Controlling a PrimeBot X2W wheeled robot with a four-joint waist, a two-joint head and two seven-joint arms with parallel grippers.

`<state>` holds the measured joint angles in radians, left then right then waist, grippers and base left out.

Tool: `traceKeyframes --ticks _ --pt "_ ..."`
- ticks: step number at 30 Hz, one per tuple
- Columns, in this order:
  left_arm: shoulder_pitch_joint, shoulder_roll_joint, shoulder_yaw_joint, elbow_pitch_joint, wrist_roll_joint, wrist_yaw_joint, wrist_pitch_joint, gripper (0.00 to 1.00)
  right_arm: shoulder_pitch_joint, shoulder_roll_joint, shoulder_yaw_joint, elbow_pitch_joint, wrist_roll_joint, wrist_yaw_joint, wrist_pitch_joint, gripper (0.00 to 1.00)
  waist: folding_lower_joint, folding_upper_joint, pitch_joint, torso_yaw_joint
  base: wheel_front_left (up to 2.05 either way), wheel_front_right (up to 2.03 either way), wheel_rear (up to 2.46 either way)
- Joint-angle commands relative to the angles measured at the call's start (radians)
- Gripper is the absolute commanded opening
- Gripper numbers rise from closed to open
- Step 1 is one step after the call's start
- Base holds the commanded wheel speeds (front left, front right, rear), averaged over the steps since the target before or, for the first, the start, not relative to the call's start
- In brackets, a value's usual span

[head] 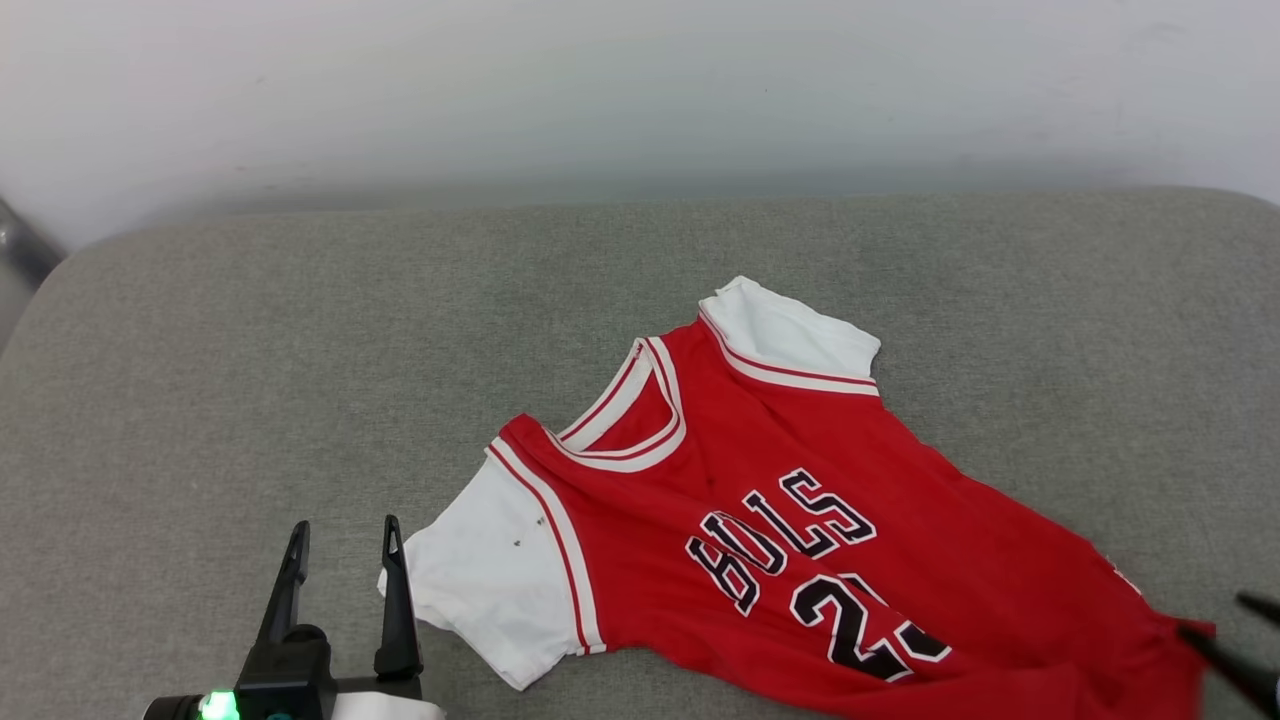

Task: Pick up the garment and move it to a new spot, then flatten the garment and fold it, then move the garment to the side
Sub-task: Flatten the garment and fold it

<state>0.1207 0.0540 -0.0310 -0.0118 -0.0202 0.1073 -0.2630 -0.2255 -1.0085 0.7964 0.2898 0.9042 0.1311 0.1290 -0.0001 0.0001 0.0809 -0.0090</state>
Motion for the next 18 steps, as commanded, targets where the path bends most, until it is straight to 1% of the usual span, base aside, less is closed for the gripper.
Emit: traceKeyframes --ticks 1,3,4,5,9,11,14,18 --pt "0.012 0.002 -0.004 -0.004 0.010 0.004 -0.003 1.00 -0.015 -0.023 -0.068 -0.029 -0.019 -0.001 0.001 1.00 0.0001 -0.0001 -0.003 0.009 0.00 0.00 0.00" --pt "0.011 0.002 -0.007 -0.007 0.011 0.004 -0.003 1.00 -0.026 -0.044 -0.147 -0.075 -0.034 -0.001 0.016 1.00 0.0001 -0.0001 -0.002 0.020 0.00 0.00 0.00" --pt "0.011 0.002 -0.007 -0.007 0.011 0.004 -0.003 1.00 -0.026 -0.044 -0.147 -0.075 -0.034 -0.001 0.016 1.00 0.0001 -0.0001 -0.002 0.020 0.00 0.00 0.00" --pt "0.010 0.002 -0.010 -0.010 0.012 0.004 -0.003 1.00 -0.032 -0.049 -0.185 -0.100 -0.045 -0.001 0.028 1.00 0.0001 -0.0001 0.001 0.025 0.00 0.00 0.00" --pt "-0.002 0.001 -0.019 -0.021 0.015 0.006 -0.003 1.00 -0.092 -0.059 -0.317 -0.210 -0.095 -0.001 0.100 1.00 0.0001 -0.0001 0.024 0.054 0.00 0.00 0.00" --pt "-0.018 0.001 -0.023 -0.027 0.017 0.007 -0.003 1.00 -0.134 -0.037 -0.360 -0.265 -0.109 -0.001 0.154 1.00 0.0001 -0.0001 0.041 0.072 0.00 0.00 0.00" --pt "-0.043 0.001 -0.041 -0.035 0.024 0.000 -0.003 1.00 -0.216 -0.012 -0.378 -0.318 -0.120 -0.001 0.271 1.00 0.0001 -0.0001 0.076 0.106 0.00 0.00 0.00" --pt "-0.082 0.001 -0.060 -0.046 0.028 0.003 -0.003 1.00 -0.353 0.027 -0.329 -0.333 -0.134 -0.001 0.453 1.00 0.0001 -0.0001 0.133 0.148 0.00 0.00 0.00"
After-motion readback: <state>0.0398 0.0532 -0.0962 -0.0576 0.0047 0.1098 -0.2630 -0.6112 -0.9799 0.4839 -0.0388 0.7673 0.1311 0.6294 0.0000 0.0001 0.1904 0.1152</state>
